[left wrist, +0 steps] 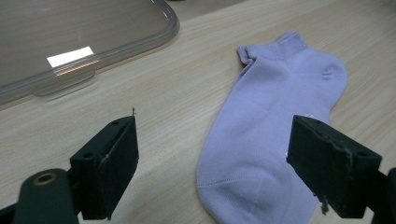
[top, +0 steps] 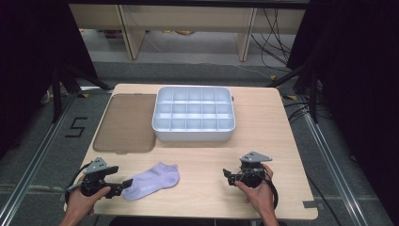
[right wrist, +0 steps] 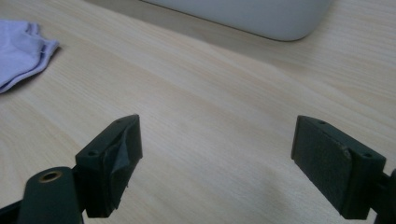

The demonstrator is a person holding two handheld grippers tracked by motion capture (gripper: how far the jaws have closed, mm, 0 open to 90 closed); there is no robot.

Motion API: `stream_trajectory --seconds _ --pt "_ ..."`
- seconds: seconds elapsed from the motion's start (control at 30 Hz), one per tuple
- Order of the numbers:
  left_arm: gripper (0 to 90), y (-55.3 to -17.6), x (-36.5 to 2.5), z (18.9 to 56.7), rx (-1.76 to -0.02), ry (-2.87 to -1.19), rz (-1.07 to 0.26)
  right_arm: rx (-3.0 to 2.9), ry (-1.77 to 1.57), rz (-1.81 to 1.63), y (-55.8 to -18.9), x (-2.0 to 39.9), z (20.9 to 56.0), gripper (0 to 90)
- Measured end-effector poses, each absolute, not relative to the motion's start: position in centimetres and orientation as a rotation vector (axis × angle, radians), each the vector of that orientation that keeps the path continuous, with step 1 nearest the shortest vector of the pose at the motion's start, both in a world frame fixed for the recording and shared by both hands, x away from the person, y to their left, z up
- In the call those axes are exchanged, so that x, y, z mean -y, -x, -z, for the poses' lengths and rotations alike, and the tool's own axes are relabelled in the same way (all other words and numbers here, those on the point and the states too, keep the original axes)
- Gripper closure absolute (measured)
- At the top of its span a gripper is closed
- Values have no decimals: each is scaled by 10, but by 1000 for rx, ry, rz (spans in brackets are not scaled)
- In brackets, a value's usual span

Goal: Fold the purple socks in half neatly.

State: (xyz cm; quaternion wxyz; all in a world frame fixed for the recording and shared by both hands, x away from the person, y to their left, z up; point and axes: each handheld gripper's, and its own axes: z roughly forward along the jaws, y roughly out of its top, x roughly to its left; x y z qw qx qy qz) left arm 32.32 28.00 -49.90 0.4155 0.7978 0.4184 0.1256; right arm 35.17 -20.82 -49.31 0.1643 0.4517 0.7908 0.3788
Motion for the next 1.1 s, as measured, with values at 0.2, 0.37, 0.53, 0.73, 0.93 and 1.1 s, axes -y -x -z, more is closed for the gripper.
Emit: stream_trajectory --seconds 0.2,0.37,0.53,0.73,0.93,1.1 --pt "153 -321 -277 499 -1073 -1947 -307 -2293 -1239 -1116 -350 198 492 187" --pt "150 -321 -278 498 -1062 -1966 -299 -2323 -1179 -1164 -349 183 490 211" --pt "149 -320 -278 497 -1063 -1955 -310 -2356 -1137 -1195 -347 169 488 273" --pt "148 -318 -279 497 -1032 -1947 -310 -2391 -1082 -1274 -347 154 482 463" --pt "152 -318 -278 496 -1031 -1948 -327 -2427 -976 -1283 -353 126 479 623" --pt "155 -318 -279 497 -1030 -1948 -331 -2470 -847 -1307 -355 94 477 776"
